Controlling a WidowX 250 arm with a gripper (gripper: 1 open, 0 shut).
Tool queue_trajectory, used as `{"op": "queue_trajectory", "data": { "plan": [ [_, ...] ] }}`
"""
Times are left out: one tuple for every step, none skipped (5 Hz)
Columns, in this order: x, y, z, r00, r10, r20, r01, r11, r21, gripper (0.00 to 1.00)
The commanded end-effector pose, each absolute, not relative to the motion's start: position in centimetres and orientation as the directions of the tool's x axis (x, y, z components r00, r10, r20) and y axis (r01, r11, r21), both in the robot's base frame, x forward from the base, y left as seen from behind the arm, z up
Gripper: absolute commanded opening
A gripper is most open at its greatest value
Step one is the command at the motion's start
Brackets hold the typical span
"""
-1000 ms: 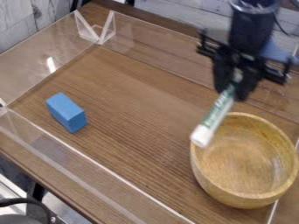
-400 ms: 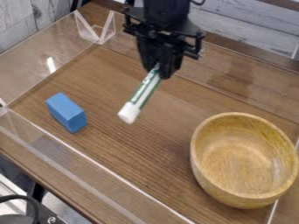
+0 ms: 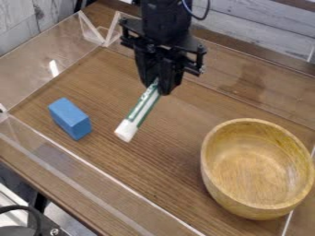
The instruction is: Remove the green marker from inside the brown bowl and put it on the table
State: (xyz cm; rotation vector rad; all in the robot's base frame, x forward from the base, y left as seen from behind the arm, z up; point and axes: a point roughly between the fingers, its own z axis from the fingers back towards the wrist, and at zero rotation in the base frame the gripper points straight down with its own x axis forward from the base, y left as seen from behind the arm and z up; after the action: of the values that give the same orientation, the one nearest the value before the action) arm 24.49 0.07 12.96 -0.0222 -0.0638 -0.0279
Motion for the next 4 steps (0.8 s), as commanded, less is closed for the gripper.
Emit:
{"op": "queue_trajectory", "data": {
  "plan": [
    [24.5,0.1,13.6,0.993,-0.029,0.111,0.030,1.000,-0.006,0.00],
    [24.4,0.3,12.9,0.995,-0.030,0.099,0.031,1.000,-0.001,0.00],
    [24.2,0.5,12.3,0.996,-0.033,0.086,0.033,0.999,0.003,0.00],
    [24.1,0.6,11.7,0.996,-0.038,0.078,0.037,0.999,0.005,0.00]
  ]
}}
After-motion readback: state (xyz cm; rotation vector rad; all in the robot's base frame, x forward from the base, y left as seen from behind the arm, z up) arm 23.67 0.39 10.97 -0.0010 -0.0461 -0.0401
